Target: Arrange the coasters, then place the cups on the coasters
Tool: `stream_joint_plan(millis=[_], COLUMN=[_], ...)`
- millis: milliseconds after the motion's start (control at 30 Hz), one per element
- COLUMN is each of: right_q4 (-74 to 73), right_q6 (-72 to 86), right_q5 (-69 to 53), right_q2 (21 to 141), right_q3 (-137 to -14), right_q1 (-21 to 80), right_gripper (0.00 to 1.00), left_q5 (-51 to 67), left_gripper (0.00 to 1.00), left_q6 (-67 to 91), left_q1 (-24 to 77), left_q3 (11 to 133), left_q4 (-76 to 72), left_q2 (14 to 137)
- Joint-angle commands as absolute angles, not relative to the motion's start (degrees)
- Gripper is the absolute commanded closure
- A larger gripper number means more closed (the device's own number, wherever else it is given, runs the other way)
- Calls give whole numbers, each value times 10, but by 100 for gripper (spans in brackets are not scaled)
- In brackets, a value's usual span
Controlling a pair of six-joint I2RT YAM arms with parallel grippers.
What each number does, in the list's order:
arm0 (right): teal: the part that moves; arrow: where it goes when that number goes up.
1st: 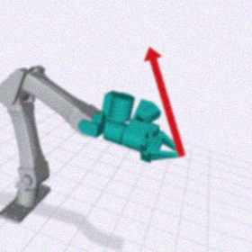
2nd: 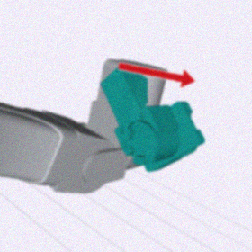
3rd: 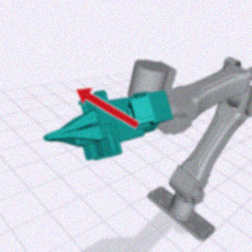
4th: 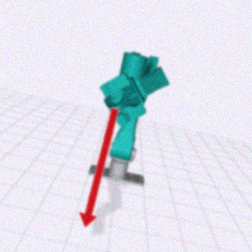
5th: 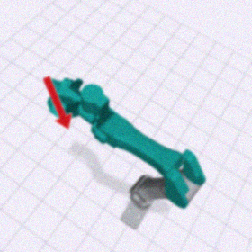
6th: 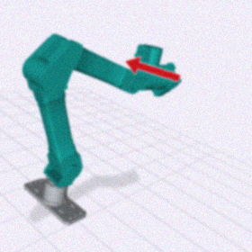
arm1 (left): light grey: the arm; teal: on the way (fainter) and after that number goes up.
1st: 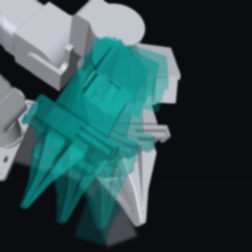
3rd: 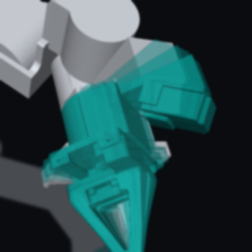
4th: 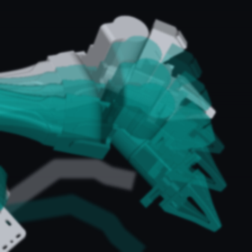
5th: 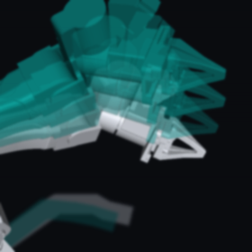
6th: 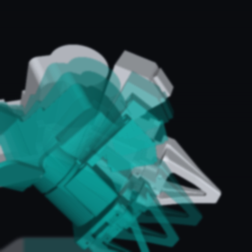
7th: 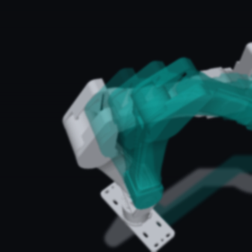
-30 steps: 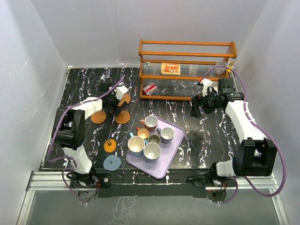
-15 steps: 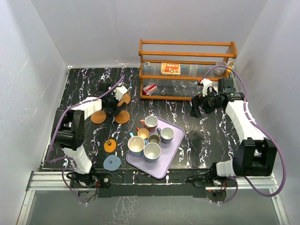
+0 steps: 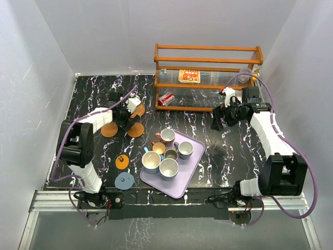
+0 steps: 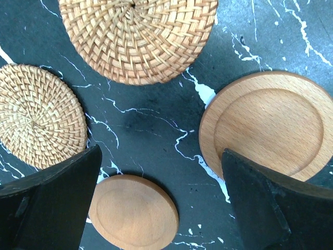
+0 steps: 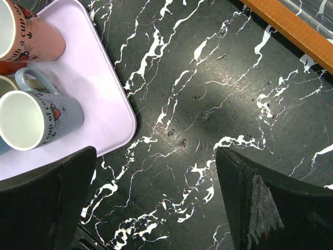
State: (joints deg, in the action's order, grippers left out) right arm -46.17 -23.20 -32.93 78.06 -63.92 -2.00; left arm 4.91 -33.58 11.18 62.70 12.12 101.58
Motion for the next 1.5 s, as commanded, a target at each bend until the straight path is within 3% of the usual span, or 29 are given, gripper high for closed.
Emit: stream_joint_plan(millis=[0, 233, 533, 900, 1467], right_q4=[-447, -447, -446, -442, -436], right_q6=[-228, -228, -227, -225, -226], right_q5=[-338, -339, -345, -354, -352], right_q2=[769, 764, 756, 744, 744], right_q3=[-655, -655, -654, -648, -639], right_q1=[-24, -24, -24, -24, -24], right_gripper=[2, 1, 2, 2, 2], left_q5=[48, 107, 191, 203, 147], left_gripper=[2, 2, 2, 3, 1], left_q6=[-329, -328, -428, -569, -593], left_q1=[106, 106, 110, 113, 114], left_q3=[641, 644, 547, 464, 364], left_q4=[188, 245, 341, 474, 386], left_q2=[987, 933, 804, 728, 727])
